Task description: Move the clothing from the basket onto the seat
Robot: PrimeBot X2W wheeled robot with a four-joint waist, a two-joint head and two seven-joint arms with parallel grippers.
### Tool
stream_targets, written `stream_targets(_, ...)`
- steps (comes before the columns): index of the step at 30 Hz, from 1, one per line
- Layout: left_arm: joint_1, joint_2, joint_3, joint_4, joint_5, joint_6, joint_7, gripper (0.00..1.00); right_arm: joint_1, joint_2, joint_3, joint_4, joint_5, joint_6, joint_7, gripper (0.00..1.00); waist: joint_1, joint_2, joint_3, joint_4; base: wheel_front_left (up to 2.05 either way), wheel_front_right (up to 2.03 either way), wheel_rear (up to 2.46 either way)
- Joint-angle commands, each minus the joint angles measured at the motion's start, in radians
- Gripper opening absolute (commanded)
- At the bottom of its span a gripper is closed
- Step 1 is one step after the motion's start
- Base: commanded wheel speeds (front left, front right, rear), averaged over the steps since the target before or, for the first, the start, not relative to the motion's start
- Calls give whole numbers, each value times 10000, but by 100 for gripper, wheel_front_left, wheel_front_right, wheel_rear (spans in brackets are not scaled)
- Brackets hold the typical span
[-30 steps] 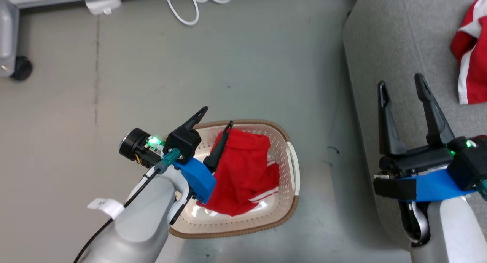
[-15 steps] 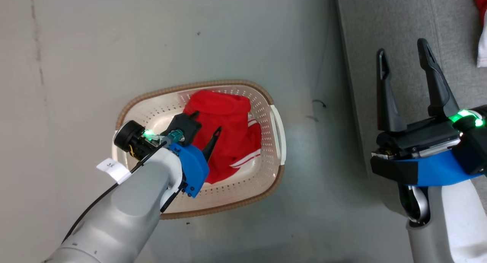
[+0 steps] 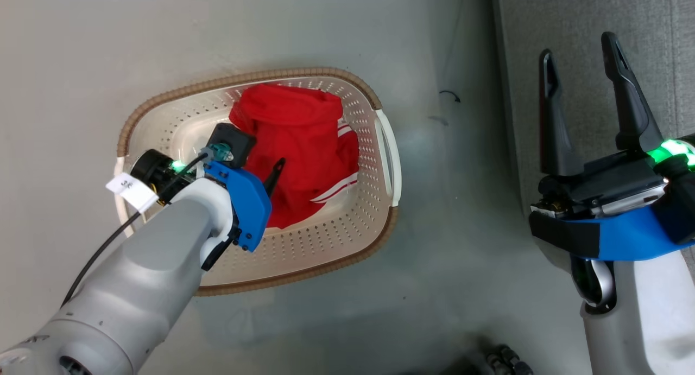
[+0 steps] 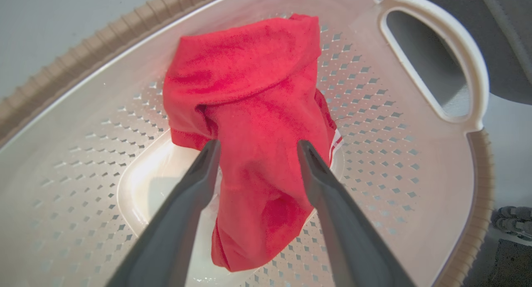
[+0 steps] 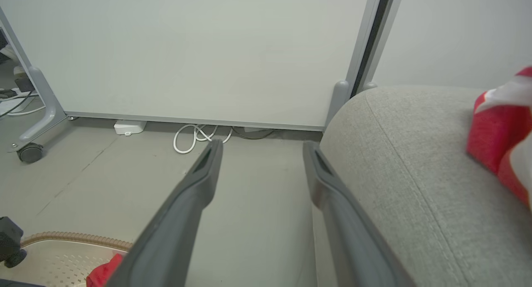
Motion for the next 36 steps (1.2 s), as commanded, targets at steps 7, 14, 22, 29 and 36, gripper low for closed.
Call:
stream_targets(7,-647,239,-399,21,-901,-8,465,100,-159,-51,36,-146,-68,5,3,100,-1,0,606,-91,0,0,0)
stream_targets(14,-1056,306,-575,311,-926,-8,640,100,-189,-70,57,-290,-13,5,3,100,-1,0,1108,-260,0,0,0)
stream_targets(22,-1306,176,-634,239,-1180,-8,912,100,-37,-64,-1,-429,12,5,3,100,-1,0,1608,-323,0,0,0)
stream_targets(29,-1454,93,-650,197,-895,-8,952,100,-32,-50,3,-526,31,5,3,100,-1,0,1846,-382,0,0,0)
stream_targets(36,-1411,-113,-650,268,-440,-8,301,0,-6,-45,-113,-468,18,5,3,100,-1,0,1753,-241,0,0,0)
